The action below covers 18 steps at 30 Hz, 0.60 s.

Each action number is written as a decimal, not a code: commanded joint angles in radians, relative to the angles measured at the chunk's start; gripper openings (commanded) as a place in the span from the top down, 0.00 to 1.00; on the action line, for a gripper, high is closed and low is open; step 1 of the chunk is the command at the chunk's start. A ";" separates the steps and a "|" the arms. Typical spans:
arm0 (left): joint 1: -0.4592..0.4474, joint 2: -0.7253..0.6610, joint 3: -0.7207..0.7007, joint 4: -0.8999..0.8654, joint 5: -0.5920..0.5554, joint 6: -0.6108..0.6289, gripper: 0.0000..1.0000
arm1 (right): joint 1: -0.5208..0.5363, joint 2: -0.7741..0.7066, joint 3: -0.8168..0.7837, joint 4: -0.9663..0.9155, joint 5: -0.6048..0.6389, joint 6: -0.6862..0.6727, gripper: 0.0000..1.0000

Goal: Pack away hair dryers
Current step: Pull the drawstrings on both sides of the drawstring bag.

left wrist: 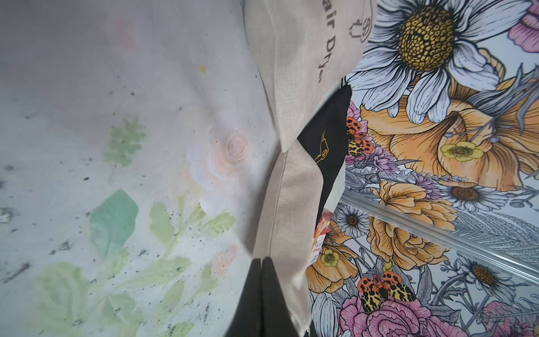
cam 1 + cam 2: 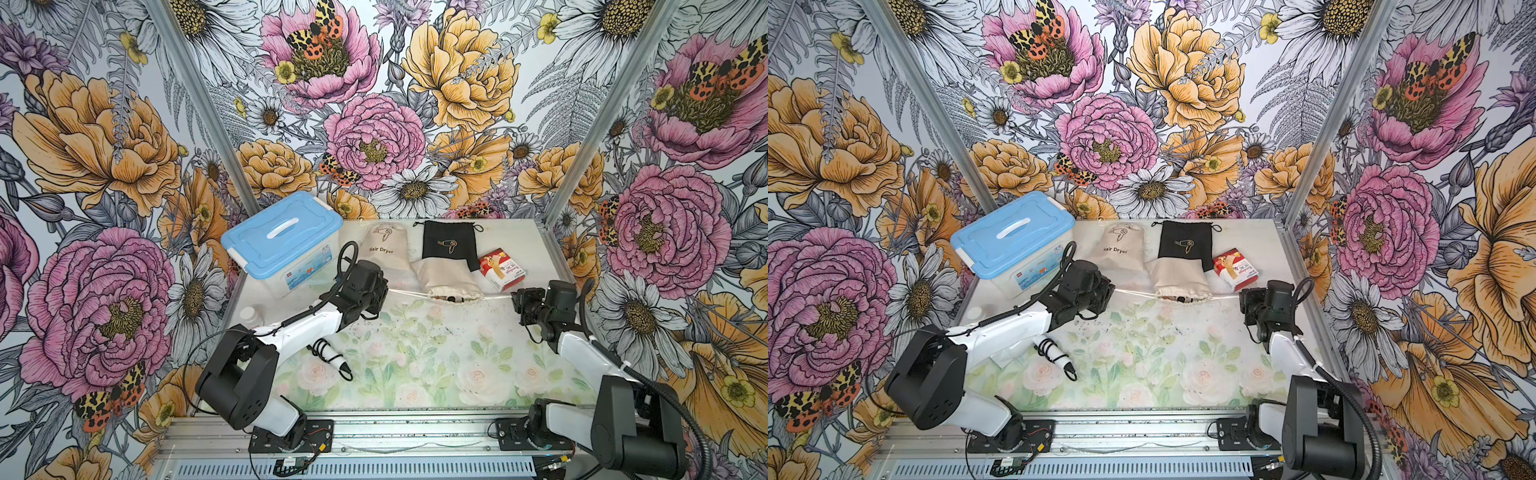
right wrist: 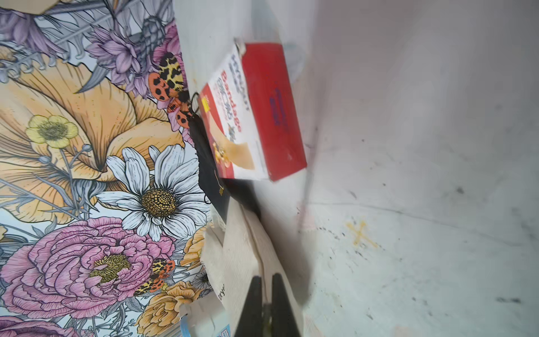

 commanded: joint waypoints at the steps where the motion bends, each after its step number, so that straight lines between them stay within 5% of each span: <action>1: 0.035 -0.065 0.000 -0.064 -0.092 0.061 1.00 | -0.062 -0.027 0.039 -0.055 0.002 -0.074 1.00; 18: 0.228 -0.233 0.007 -0.167 -0.120 0.174 1.00 | -0.197 -0.013 0.131 -0.135 -0.022 -0.240 1.00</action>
